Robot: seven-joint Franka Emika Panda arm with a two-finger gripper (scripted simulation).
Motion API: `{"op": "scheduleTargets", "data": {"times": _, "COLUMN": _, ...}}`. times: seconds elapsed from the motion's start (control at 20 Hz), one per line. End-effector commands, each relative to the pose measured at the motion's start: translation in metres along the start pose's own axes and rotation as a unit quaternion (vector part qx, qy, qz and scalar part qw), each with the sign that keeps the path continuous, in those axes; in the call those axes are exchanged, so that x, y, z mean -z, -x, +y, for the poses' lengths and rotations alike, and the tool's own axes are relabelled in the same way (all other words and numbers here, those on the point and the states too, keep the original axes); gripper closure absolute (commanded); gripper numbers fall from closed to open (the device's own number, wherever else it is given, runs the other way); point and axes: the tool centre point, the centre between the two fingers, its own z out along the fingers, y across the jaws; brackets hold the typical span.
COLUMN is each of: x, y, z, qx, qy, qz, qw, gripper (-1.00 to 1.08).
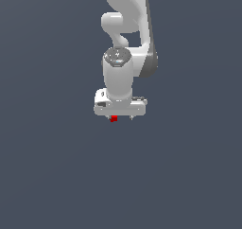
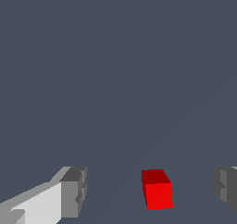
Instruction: Pick up the red cube and move it to a goal position.
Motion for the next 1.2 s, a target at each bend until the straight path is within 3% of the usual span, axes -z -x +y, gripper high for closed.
{"op": "scheduleTargets", "data": {"times": 0.0, "x": 0.000, "y": 0.000, "z": 0.000, "qx": 0.000, "qy": 0.000, "qz": 0.000, "qw": 1.0000, "gripper": -0.92}}
{"op": "scheduleTargets", "data": {"times": 0.5, "x": -0.019, "y": 0.015, "z": 0.005, "qx": 0.006, "qy": 0.001, "qz": 0.001, "qw": 1.0000, "gripper": -0.92}}
{"op": "scheduleTargets", "data": {"times": 1.15, "x": -0.096, "y": 0.070, "z": 0.029, "qx": 0.029, "qy": 0.006, "qz": 0.003, "qw": 0.9996, "gripper": -0.92}}
